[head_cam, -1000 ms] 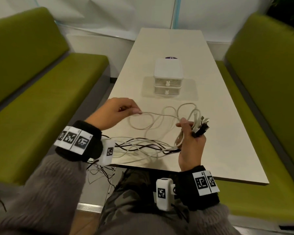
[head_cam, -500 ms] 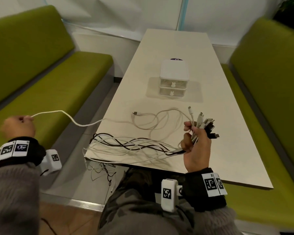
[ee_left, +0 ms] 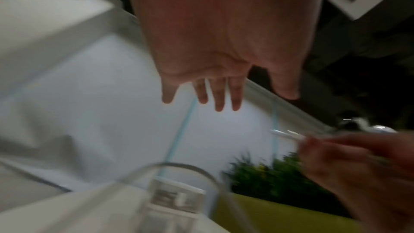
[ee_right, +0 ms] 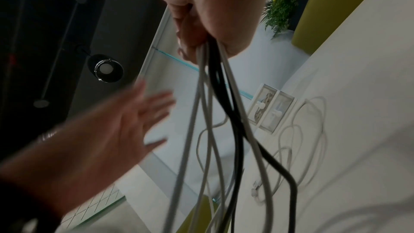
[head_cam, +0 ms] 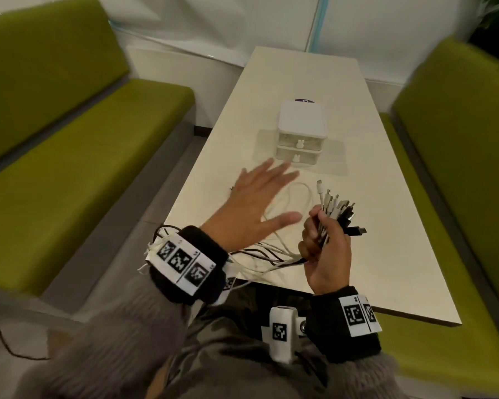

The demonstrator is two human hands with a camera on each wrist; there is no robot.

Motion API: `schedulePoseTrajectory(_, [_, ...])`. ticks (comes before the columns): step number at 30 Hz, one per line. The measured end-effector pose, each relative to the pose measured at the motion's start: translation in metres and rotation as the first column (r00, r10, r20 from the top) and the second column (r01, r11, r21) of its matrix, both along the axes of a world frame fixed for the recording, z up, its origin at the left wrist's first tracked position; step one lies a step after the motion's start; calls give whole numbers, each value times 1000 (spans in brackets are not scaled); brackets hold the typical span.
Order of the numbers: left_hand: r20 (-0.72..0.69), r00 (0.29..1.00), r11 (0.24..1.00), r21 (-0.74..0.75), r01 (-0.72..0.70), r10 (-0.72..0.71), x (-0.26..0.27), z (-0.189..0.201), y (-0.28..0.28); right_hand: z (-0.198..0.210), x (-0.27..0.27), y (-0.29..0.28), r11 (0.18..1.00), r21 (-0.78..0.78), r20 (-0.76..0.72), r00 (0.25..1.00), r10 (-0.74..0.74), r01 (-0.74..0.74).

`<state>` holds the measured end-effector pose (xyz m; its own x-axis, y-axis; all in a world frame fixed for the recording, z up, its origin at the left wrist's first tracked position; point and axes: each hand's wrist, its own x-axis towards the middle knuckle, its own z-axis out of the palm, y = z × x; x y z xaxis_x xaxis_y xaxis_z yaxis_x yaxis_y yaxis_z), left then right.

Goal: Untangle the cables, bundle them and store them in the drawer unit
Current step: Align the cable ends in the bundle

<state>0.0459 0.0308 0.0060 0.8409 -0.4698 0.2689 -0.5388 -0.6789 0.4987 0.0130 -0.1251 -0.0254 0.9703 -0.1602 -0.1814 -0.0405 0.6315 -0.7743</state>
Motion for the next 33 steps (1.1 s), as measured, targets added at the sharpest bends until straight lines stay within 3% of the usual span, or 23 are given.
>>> schedulePoseTrajectory(3, [-262,944,971,74,227,-201,-9,-11,-45,1,-2,0,995,79,30,997,-67,65])
schedulePoseTrajectory(5, [-502,844,961,82,263,-188,-9,-27,-44,2,-1,-4,990,75,35,992,-124,121])
schedulePoseTrajectory(6, [-542,825,948,150,281,-159,-10,-33,-38,2,0,-7,986,73,41,988,-151,148])
schedulePoseTrajectory(9, [-354,926,898,354,261,-130,-9,-50,-13,-2,4,-10,975,104,27,979,-201,197])
schedulePoseTrajectory(11, [-302,950,916,354,186,-76,-4,-57,9,-5,4,-5,972,121,14,978,-206,203])
schedulePoseTrajectory(13, [-392,919,927,330,176,-35,4,-56,25,-7,5,1,971,138,15,980,-198,194])
schedulePoseTrajectory(16, [-590,808,940,275,204,-2,18,-40,39,-7,8,7,970,159,18,982,-187,182])
schedulePoseTrajectory(18, [-597,802,957,222,184,-15,35,-24,43,-6,11,6,974,143,25,983,-183,178])
schedulePoseTrajectory(20, [-491,871,985,165,57,32,58,-14,45,-5,12,3,974,121,26,980,-196,192])
schedulePoseTrajectory(22, [-320,931,982,124,-142,175,80,-17,44,-7,11,-1,971,119,24,977,-211,207])
schedulePoseTrajectory(24, [-246,925,957,109,-270,289,99,-28,39,-9,12,-2,970,122,21,976,-216,212])
schedulePoseTrajectory(27, [-300,895,928,275,-251,331,122,-52,29,-9,12,-4,970,115,11,976,-216,214])
schedulePoseTrajectory(30, [-322,867,839,515,-177,380,136,-74,25,-12,12,-5,971,108,-6,977,-214,213])
schedulePoseTrajectory(33, [-272,865,807,547,-222,422,140,-84,23,-14,15,-5,970,112,-8,977,-215,215])
